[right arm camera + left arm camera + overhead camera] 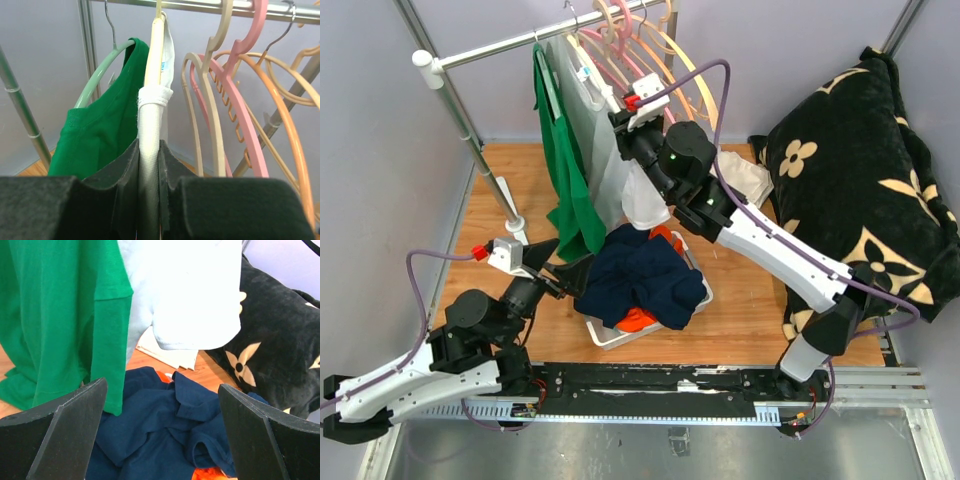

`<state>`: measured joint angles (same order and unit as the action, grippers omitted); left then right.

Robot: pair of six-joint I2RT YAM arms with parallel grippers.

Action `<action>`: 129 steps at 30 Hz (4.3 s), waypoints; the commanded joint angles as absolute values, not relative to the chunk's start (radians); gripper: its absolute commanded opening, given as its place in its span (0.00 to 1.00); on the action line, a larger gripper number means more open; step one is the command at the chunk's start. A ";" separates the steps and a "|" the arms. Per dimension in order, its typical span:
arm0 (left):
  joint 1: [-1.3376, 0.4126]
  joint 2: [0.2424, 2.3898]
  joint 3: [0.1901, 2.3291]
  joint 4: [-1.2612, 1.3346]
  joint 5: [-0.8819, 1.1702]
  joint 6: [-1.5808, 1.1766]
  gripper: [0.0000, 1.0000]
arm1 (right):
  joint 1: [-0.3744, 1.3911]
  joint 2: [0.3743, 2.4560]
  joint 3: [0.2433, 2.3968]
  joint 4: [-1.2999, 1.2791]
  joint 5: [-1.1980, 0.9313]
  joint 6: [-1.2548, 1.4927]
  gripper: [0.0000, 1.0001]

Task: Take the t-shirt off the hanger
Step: Pick up the hanger from the clothesline, then remove the T-shirt from the hanger.

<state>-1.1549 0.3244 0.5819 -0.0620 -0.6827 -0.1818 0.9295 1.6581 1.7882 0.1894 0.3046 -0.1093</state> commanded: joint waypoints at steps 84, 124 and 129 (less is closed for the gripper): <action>-0.721 1.080 1.234 0.341 0.059 -0.029 0.73 | 0.922 0.770 0.955 0.369 0.211 -0.214 0.01; -0.721 1.324 1.373 0.513 0.170 0.105 0.28 | 0.922 0.739 0.934 0.324 0.110 -0.164 0.01; -0.722 1.316 1.368 0.488 0.162 0.101 0.28 | 0.922 0.741 0.941 0.328 0.107 -0.164 0.01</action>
<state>-0.7219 1.3262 1.3449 0.5060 0.1696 0.1059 0.9295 0.7628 0.9195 0.2504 0.1230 -0.1783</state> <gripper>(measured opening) 0.284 0.169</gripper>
